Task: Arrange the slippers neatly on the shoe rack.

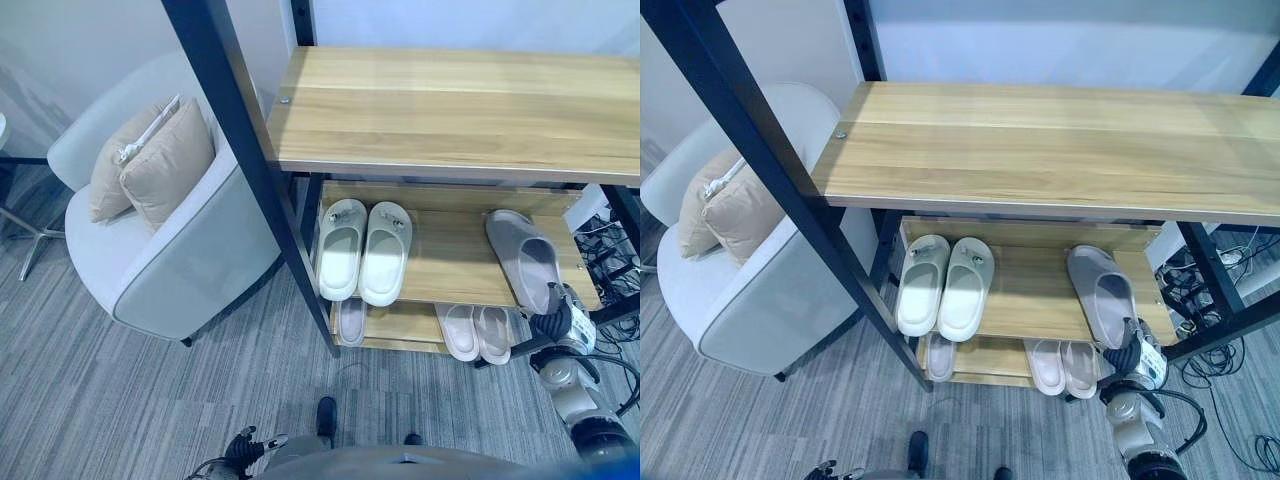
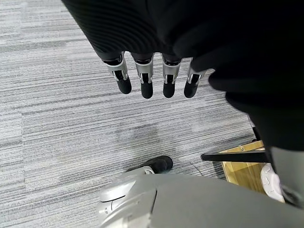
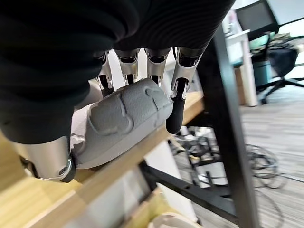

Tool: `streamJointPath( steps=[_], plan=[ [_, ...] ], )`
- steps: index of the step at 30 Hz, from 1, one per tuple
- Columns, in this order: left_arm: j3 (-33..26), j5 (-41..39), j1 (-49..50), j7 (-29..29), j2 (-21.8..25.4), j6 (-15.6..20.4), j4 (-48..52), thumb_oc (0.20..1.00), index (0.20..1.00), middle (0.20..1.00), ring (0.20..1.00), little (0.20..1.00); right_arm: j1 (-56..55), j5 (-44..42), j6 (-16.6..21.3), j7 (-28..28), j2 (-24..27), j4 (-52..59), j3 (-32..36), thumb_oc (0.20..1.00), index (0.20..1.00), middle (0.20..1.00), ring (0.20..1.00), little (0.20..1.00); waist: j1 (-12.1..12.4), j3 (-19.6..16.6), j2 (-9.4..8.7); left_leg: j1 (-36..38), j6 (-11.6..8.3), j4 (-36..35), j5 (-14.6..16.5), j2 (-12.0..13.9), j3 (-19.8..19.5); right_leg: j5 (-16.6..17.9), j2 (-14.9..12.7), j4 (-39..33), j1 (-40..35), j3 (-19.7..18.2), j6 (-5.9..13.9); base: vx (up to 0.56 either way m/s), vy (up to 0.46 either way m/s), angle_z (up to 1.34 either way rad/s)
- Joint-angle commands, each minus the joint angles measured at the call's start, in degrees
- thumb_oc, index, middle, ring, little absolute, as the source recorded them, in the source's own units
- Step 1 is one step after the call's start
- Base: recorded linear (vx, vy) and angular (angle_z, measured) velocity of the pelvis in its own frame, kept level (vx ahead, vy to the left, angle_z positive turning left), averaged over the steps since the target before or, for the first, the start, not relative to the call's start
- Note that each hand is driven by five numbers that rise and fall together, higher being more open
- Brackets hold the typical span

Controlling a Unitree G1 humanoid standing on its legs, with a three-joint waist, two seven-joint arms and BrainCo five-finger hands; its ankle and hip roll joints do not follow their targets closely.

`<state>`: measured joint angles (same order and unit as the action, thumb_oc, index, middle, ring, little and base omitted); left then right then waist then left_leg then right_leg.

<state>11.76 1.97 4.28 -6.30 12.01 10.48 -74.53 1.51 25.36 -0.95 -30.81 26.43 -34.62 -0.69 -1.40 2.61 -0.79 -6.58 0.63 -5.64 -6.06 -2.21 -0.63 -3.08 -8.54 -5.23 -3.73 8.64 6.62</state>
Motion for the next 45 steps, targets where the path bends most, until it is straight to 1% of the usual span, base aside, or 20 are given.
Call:
streamJointPath(
  steps=[1,4,6,13,15,17,19,21,25,27,28,29,32,34,35,38,39,40,42,45],
  plan=[
    [1.3,3.0,-0.8,-0.9,-2.6,0.7,-4.9,1.0,1.0,1.0,1.0,1.0,1.5,3.7,2.7,-4.0,0.7,5.2,1.2,0.2,0.2,0.2,0.2,0.2,1.2,0.9,-0.27,4.5,0.18,0.6,9.7,0.5,-0.8,1.7,-3.1,5.8,3.2,-1.7,3.01,0.0,0.0,0.0],
    [1.4,3.6,-0.9,-1.1,-2.9,1.1,-4.9,1.0,1.0,1.0,1.0,1.0,-1.3,5.3,4.5,-4.0,0.1,11.6,1.6,0.2,0.2,0.2,0.2,0.2,0.8,0.7,-0.4,4.9,0.2,0.6,9.7,0.7,-0.7,1.4,-2.8,6.1,3.1,-2.0,2.99,-0.01,-0.006,-0.02],
    [1.0,4.3,-0.8,-1.0,-3.1,1.1,-5.1,1.0,1.0,1.0,1.0,1.0,-6.6,5.8,8.1,-1.3,-0.9,20.8,0.8,0.2,0.2,0.2,0.2,0.2,0.0,0.3,-0.48,5.8,0.18,0.7,9.9,1.1,-0.2,1.0,-2.6,6.5,2.9,-2.7,2.9,-0.03,-0.043,-0.09],
    [-0.5,5.4,-0.5,-1.3,-3.1,1.7,-5.2,1.0,1.0,1.0,1.0,1.0,-16.2,7.2,13.1,4.0,-0.5,30.9,-1.9,0.2,0.2,0.2,0.2,0.2,-1.2,-0.2,-0.44,7.3,0.25,1.4,10.8,1.4,0.6,0.4,-2.3,7.2,2.5,-4.1,2.83,-0.01,-0.02,-0.15],
    [-1.4,6.0,-0.4,-1.6,-2.6,2.1,-5.2,1.0,1.0,1.0,1.0,1.0,-20.5,10.5,15.1,5.2,1.4,35.2,-3.0,0.2,0.2,0.2,0.2,0.2,-1.6,0.0,-0.58,7.3,0.3,3.6,11.9,1.6,0.9,-0.4,-2.2,8.4,2.4,-4.7,2.73,0.0,-0.04,-0.22],
    [-1.7,5.6,-0.4,-2.2,-2.4,2.2,-4.9,1.0,1.0,1.0,1.0,1.0,-23.1,7.5,16.3,7.3,0.3,35.9,-3.8,0.2,0.2,0.2,0.2,0.2,-2.0,0.4,-0.86,6.8,0.26,6.8,13.2,1.7,1.5,-1.3,-2.1,10.1,2.5,-5.2,2.41,-0.02,-0.057,-0.1],
    [-2.2,4.3,-1.2,-2.6,-2.1,2.1,-4.7,1.0,1.0,1.0,1.0,1.0,-25.8,2.1,17.3,12.5,0.1,34.0,-6.5,0.2,0.2,0.2,0.2,0.2,-2.8,2.2,-1.19,5.7,-0.16,11.2,14.6,2.2,2.3,-2.5,-1.7,12.9,3.5,-5.9,1.83,-0.09,-0.077,-0.25],
    [-2.1,2.7,-2.5,-3.0,-1.8,2.3,-4.2,1.0,1.0,1.0,1.0,1.0,-26.9,-2.0,18.0,15.4,0.7,32.5,-7.6,0.2,0.2,0.2,0.2,0.2,-3.7,4.9,-1.52,3.6,-0.46,15.0,15.4,2.5,2.8,-3.2,-1.2,16.0,5.9,-6.7,1.3,-0.19,-0.064,-0.27],
    [-1.4,1.0,-4.3,-3.5,-1.1,2.8,-3.2,1.0,1.0,1.0,1.0,1.0,-29.1,-4.2,19.1,16.6,1.9,30.8,-8.3,0.2,0.2,0.2,0.2,0.2,-4.7,7.9,-1.96,-1.9,-0.63,21.5,16.8,3.3,2.6,-4.3,-0.7,22.5,11.7,-7.6,0.47,-0.17,-0.047,-0.13],
    [-1.0,-1.2,-5.0,-4.4,-0.5,3.2,-2.8,1.0,1.0,1.0,1.0,1.0,-29.7,-5.9,19.5,16.2,2.3,27.1,-9.1,0.2,0.2,0.2,0.2,0.2,-5.2,9.5,-2.39,-6.9,-0.51,27.5,18.7,3.8,2.0,-5.7,-0.3,27.7,16.3,-8.4,-0.45,-0.19,-0.06,-0.03],
    [-0.4,-2.8,-6.3,-4.8,-0.4,3.3,-2.2,1.0,1.0,1.0,1.0,1.0,-27.2,-8.9,19.0,15.9,1.4,23.5,-10.1,0.2,0.2,0.2,0.2,0.2,-5.4,10.6,-2.31,-10.7,-0.35,31.3,19.6,4.0,1.8,-6.3,0.0,30.7,19.9,-9.1,-0.85,-0.15,-0.036,-0.06],
    [-0.4,-2.8,-6.3,-4.8,-0.4,3.3,-2.2,1.0,1.0,1.0,1.0,1.0,-27.1,-8.9,19.0,15.9,1.4,23.5,-10.1,0.2,0.2,0.2,0.2,0.2,-5.4,10.5,-2.3,-10.8,-0.35,31.4,19.6,4.1,1.8,-6.3,0.1,30.8,20.0,-9.2,-0.85,-0.18,-0.024,-0.11],
    [0.8,-8.4,-8.2,-6.8,0.2,4.3,0.6,1.0,1.0,1.0,1.0,1.0,-19.4,-13.1,18.8,13.5,1.0,20.8,-12.1,0.2,0.2,0.2,0.2,0.2,-4.5,12.8,-1.29,-20.7,0.7,41.0,22.1,3.8,0.8,-8.8,0.2,39.4,29.4,-10.1,-2.06,-0.16,-0.013,-0.18],
    [1.2,-10.5,-8.5,-7.4,0.2,4.8,2.0,1.0,1.0,1.0,1.0,1.0,-16.5,-13.7,18.9,11.7,0.5,20.1,-12.7,0.2,0.2,0.2,0.2,0.2,-4.0,13.0,-0.69,-25.6,1.17,44.9,22.9,3.7,0.2,-9.9,0.2,43.0,34.0,-10.2,-2.61,-0.07,-0.01,0.11],
    [1.6,-11.4,-8.6,-7.8,0.3,5.1,2.6,1.0,1.0,1.0,1.0,1.0,-14.7,-13.8,19.0,10.6,0.7,20.0,-12.9,0.2,0.2,0.2,0.2,0.2,-3.6,13.4,-0.3,-26.9,1.15,46.9,24.8,3.7,0.0,-11.6,0.3,45.5,35.6,-10.4,-2.53,-0.03,-0.017,0.19],
    [2.3,-14.8,-9.7,-9.2,1.3,6.6,6.8,1.0,1.0,1.0,1.0,1.0,-6.1,-12.3,19.2,4.6,1.3,20.5,-12.6,0.2,0.2,0.2,0.2,0.2,-2.2,13.6,1.15,-38.0,1.77,55.9,26.7,3.2,-1.0,-14.2,0.6,54.1,46.4,-10.3,-3.34,-0.12,-0.037,0.24],
    [1.6,-18.2,-11.0,-10.2,2.2,7.5,9.4,1.0,1.0,1.0,1.0,1.0,3.6,-13.6,18.8,0.1,1.2,19.9,-11.2,0.2,0.2,0.2,0.2,0.2,-0.7,13.5,2.51,-49.8,1.73,64.8,28.9,2.2,-1.4,-17.4,0.7,63.7,58.2,-11.1,-4.27,-0.11,-0.066,0.26],
    [1.0,-19.7,-11.7,-10.8,2.6,7.8,10.0,1.0,1.0,1.0,1.0,1.0,7.4,-13.6,18.7,-1.6,1.1,19.6,-10.6,0.2,0.2,0.2,0.2,0.2,-0.1,13.2,2.91,-54.0,1.69,68.1,29.7,2.1,-1.7,-18.4,0.4,67.6,62.4,-11.5,-4.64,-0.09,-0.066,0.37],
    [0.8,-20.3,-11.9,-11.3,2.9,8.2,11.0,1.0,1.0,1.0,1.0,1.0,10.9,-14.4,18.2,-2.8,0.6,18.7,-10.1,0.2,0.2,0.2,0.2,0.2,0.4,12.9,3.28,-57.3,1.88,71.0,30.5,1.9,-2.0,-19.4,0.2,70.8,65.8,-11.8,-4.9,0.01,-0.02,0.25],
    [-0.9,-24.3,-12.4,-12.2,2.8,8.7,11.7,1.0,1.0,1.0,1.0,1.0,17.4,-13.3,17.2,-4.6,0.1,17.4,-10.8,0.2,0.2,0.2,0.2,0.2,1.6,12.5,3.64,-63.7,2.32,78.8,32.9,1.2,-2.8,-21.9,0.1,79.2,72.4,-12.3,-5.7,0.06,-0.041,0.06]
  ],
)
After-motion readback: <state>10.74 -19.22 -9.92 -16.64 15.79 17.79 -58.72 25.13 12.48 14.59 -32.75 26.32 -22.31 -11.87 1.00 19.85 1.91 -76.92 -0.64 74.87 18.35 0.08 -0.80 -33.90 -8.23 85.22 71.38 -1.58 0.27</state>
